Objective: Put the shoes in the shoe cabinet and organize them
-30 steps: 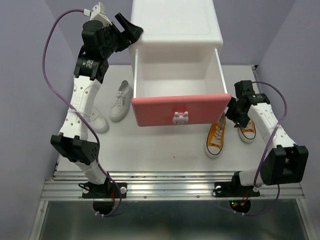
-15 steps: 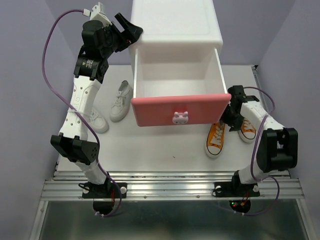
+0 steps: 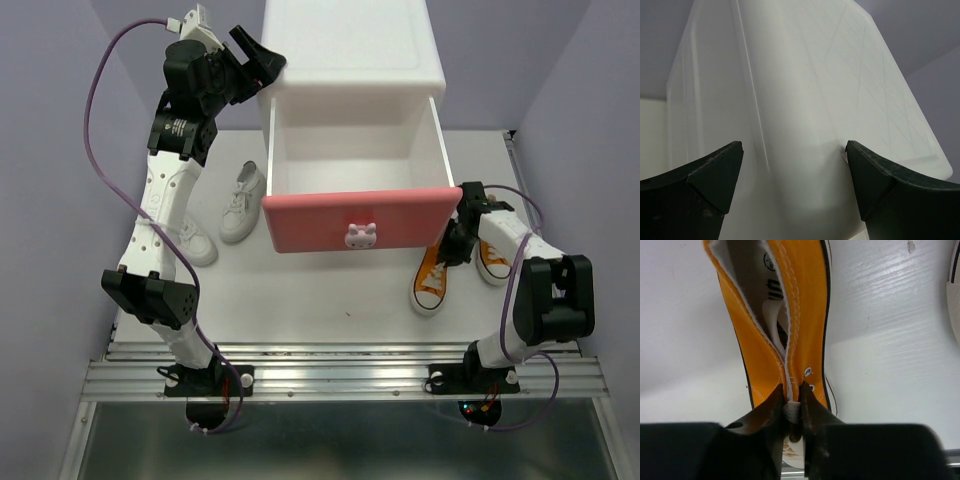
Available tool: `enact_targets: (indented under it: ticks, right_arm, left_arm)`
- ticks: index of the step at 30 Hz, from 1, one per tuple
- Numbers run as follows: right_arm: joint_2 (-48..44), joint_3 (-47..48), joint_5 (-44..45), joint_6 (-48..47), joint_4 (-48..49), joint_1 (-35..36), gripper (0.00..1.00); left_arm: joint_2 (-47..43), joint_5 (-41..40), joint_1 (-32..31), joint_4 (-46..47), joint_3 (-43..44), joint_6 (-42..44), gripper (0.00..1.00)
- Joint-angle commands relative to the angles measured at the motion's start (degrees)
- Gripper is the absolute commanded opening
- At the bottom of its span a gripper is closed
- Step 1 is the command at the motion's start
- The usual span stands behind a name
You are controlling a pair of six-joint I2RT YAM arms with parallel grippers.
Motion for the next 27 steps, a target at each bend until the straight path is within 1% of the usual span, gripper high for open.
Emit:
enact_targets:
  ticks: [1, 4, 6, 8, 12, 13, 16, 17, 18, 19, 20, 22, 23, 26, 27]
  right_arm:
    - [-2.9, 2.9, 1.7, -1.5, 0.7, -0.5, 0.01]
    - [-3.9, 7.2, 4.2, -1.6, 0.0, -0.5, 0.01]
    - [-5.0, 11.0, 6.3, -0.2, -0.1, -0.5, 0.01]
    - [-6.2, 14.0, 11.0, 1.1, -0.2, -0.5, 0.01]
    - [-6.5, 24.2, 17.7, 2.0, -0.2, -0.5, 0.01]
    - [-6.1, 29.5, 20.9, 2.0, -0.1, -0.5, 0.01]
    - [-3.8, 39.0, 26.9, 2.2, 0.1, -0.5, 0.01]
    - [-3.0, 46.1, 27.8, 2.0, 0.7, -0.5, 0.01]
    - [-2.3, 49.8, 28.8, 1.3, 1.3, -0.5, 0.01]
    - [-1.4, 53.5, 29.1, 0.6, 2.2, -0.5, 0.01]
    - [0.3, 60.4, 30.0, 0.0, 4.4, -0.5, 0.01]
    - [2.7, 66.6, 30.5, -0.9, 8.0, -0.5, 0.01]
    - [3.4, 72.1, 30.5, -1.3, 9.1, -0.5, 0.01]
    - [4.7, 78.9, 28.1, -0.7, 14.5, -0.5, 0.0]
    - [4.4, 78.9, 26.1, -0.1, 16.7, -0.5, 0.01]
  left_arm:
    - [4.6, -4.3, 1.1, -19.1, -3.2, 6.3, 0.94]
    - [4.6, -4.1, 1.1, -18.9, -3.1, 6.2, 0.94]
    - [4.6, -4.1, 1.1, -18.8, -3.1, 6.2, 0.94]
    - [4.6, -4.1, 1.1, -18.8, -3.0, 6.2, 0.94]
    - [4.6, -4.1, 1.1, -18.8, -2.8, 6.3, 0.94]
    - [4.6, -3.9, 1.1, -18.8, -2.7, 6.4, 0.94]
    - [4.6, -3.7, 1.1, -18.7, -2.6, 6.4, 0.94]
    - [4.6, -3.5, 1.1, -18.8, -2.6, 6.4, 0.94]
    - [4.7, -3.4, 1.1, -18.7, -2.5, 6.4, 0.94]
    - [4.6, -3.4, 1.1, -18.7, -2.4, 6.3, 0.94]
    - [4.8, -3.3, 1.1, -18.7, -2.4, 6.3, 0.94]
    - [4.7, -3.2, 1.1, -18.7, -2.6, 6.3, 0.94]
    - [4.7, -3.2, 1.1, -18.6, -2.6, 6.3, 0.94]
    - [4.3, -3.2, 1.1, -18.4, -3.2, 6.3, 0.94]
    - [4.2, -3.2, 1.1, -18.4, -3.6, 6.3, 0.94]
